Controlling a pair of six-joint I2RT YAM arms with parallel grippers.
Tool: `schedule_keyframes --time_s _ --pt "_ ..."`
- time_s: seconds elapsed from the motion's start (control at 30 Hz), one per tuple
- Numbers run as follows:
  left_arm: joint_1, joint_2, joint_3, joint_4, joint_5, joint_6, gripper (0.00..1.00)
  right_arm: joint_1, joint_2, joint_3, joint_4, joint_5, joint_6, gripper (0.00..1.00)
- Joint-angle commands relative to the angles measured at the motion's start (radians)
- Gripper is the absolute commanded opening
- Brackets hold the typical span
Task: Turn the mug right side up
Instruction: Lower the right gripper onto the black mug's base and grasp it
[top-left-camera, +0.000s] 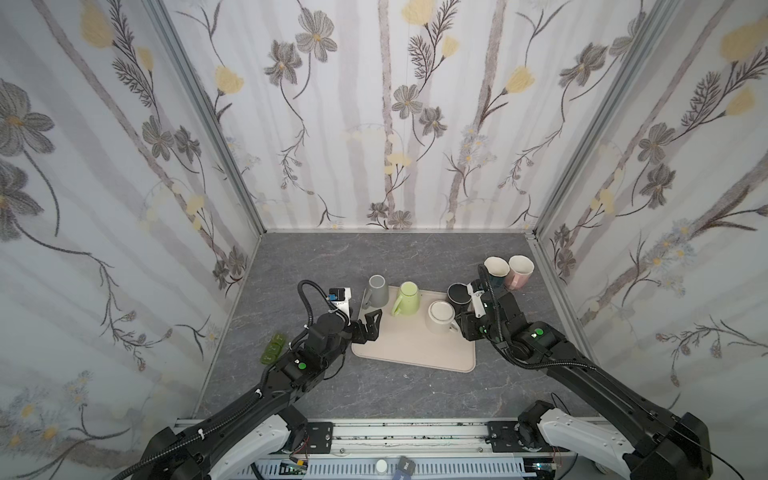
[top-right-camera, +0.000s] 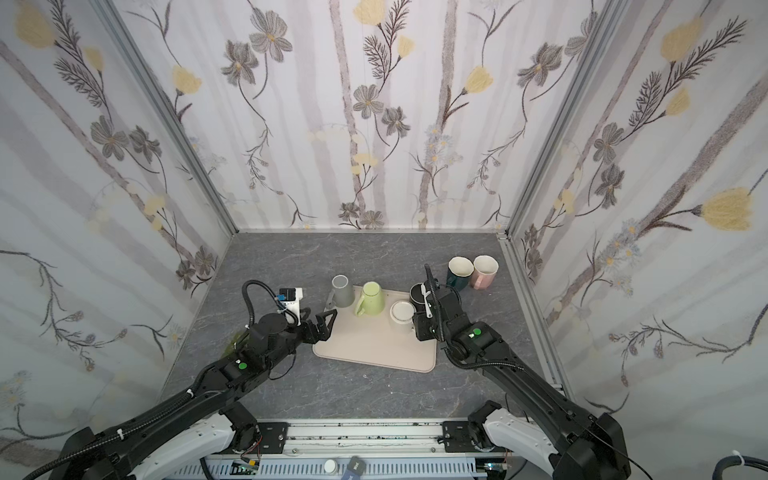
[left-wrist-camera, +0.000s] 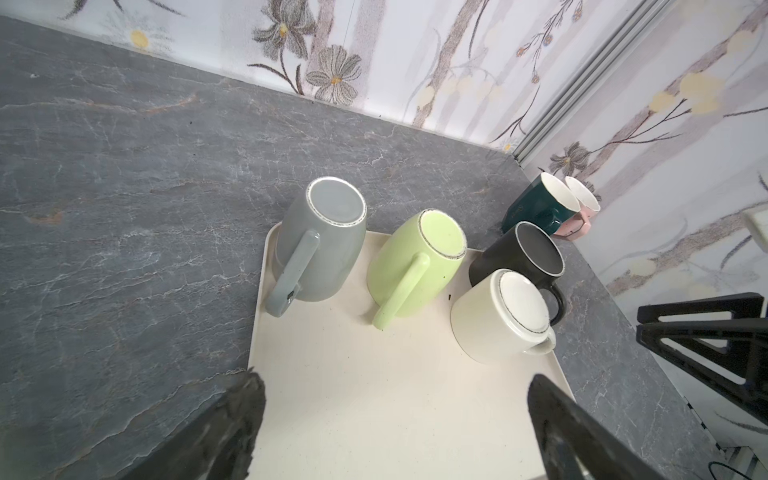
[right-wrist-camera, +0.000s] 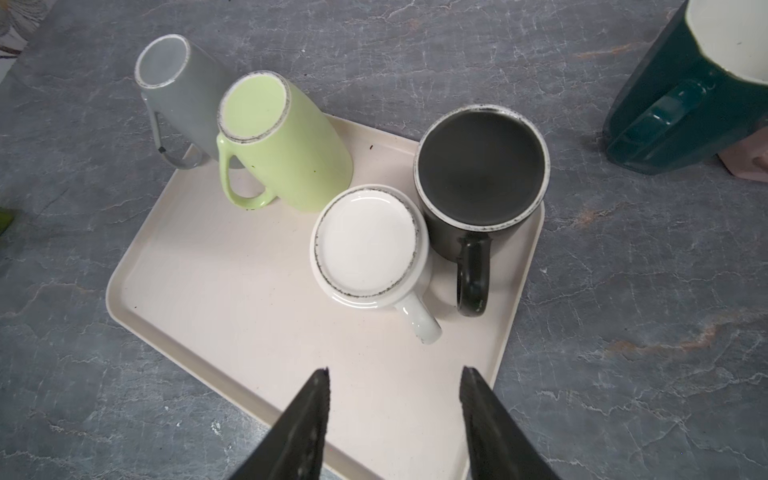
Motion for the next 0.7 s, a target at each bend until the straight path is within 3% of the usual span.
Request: schedule_keyframes --time_s 0.0,0.67 --pt "0.001 0.038 0.017 0.045 -0.005 -0.004 1.0 -0.016 0.021 -0.006 0.019 0.03 0.017 0.52" --pt "0.0 0.156 0.031 0.078 0.029 -0.026 1.0 -0.078 0.233 0.035 0.125 0.079 0.001 0.35"
